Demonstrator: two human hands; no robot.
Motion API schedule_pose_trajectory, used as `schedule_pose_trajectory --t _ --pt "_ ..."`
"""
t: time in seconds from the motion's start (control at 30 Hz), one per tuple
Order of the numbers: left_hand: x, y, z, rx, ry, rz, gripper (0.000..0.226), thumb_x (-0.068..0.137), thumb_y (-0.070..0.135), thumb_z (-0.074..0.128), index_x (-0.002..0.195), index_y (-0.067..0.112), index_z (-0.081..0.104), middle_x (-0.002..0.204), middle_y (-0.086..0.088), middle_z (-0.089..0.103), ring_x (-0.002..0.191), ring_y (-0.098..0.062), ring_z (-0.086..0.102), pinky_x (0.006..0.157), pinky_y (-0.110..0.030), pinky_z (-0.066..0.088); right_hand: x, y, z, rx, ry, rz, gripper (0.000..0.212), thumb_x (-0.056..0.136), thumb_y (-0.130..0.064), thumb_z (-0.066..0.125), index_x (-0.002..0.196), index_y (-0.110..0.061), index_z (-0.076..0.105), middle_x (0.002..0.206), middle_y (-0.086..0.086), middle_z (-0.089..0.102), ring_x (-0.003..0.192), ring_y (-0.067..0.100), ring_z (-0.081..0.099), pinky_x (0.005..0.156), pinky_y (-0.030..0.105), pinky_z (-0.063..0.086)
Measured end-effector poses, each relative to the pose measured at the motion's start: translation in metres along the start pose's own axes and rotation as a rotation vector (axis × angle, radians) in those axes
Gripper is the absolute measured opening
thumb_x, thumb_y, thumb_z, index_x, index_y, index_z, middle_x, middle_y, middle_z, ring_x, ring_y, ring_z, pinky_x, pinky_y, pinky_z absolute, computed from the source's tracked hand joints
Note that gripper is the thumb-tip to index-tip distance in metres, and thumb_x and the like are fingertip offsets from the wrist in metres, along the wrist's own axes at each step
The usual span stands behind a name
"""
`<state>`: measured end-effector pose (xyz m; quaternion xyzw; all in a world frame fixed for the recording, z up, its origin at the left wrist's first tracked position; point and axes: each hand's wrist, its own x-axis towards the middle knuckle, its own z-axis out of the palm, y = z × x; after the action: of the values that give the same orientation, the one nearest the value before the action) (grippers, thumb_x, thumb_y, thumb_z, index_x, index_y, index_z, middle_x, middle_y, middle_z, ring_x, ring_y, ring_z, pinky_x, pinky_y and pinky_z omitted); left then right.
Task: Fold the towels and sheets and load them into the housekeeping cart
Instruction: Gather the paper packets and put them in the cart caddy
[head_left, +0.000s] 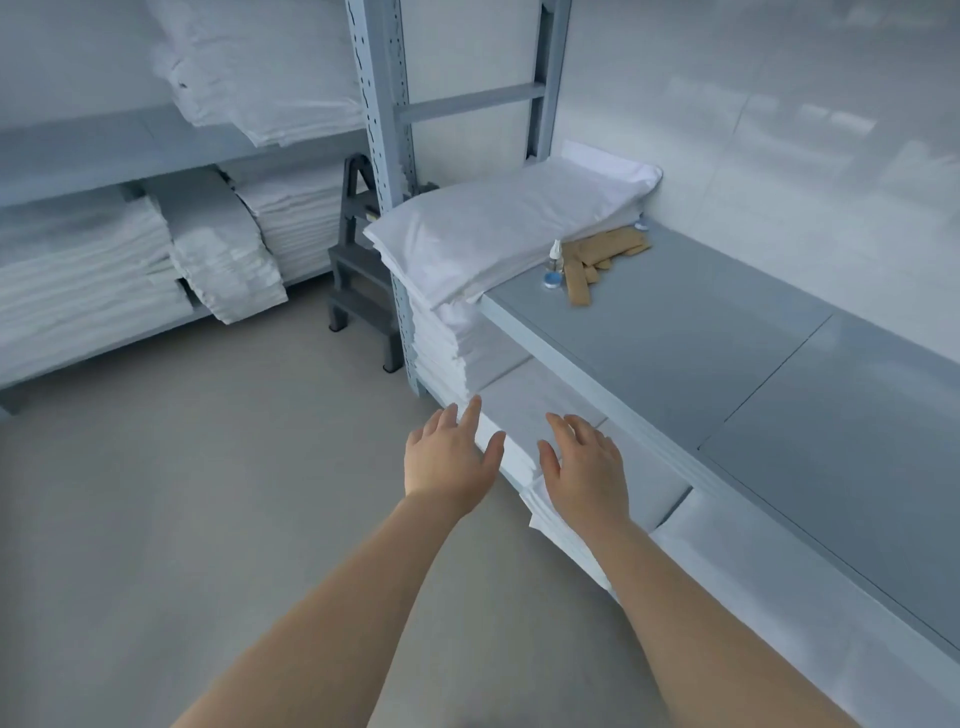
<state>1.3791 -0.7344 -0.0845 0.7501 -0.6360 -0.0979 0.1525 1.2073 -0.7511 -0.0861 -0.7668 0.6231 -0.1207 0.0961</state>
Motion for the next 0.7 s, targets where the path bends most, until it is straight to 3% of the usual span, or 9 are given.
schedule_pose_trajectory --t 0.4,0.7 --pt "0.134 -0.023 0.021 -0.015 -0.100 0.100 0.065 0.095 0.059 0.025 0.153 0.031 0.015 0.156 -0.004 0.029 0.145 -0.020 0.023 0.115 -0.039 0.020 0.117 -0.005 0.031 -0.046 -0.011 0.127 0.048 0.102 -0.041 0.029 0.146 -0.024 0.034 0.151 0.001 0.037 0.139 0.018 0.033 0.115 0.042 0.026" --pt "0.272 -0.007 0.019 0.047 -0.154 0.232 0.066 0.096 0.059 0.023 0.153 0.029 0.012 0.156 -0.006 0.029 0.145 -0.023 0.023 0.117 -0.042 0.019 0.233 0.006 0.036 0.007 0.085 0.228 0.045 0.101 -0.037 0.037 0.142 -0.020 0.042 0.144 0.006 0.045 0.132 0.025 0.042 0.109 0.043 0.033"
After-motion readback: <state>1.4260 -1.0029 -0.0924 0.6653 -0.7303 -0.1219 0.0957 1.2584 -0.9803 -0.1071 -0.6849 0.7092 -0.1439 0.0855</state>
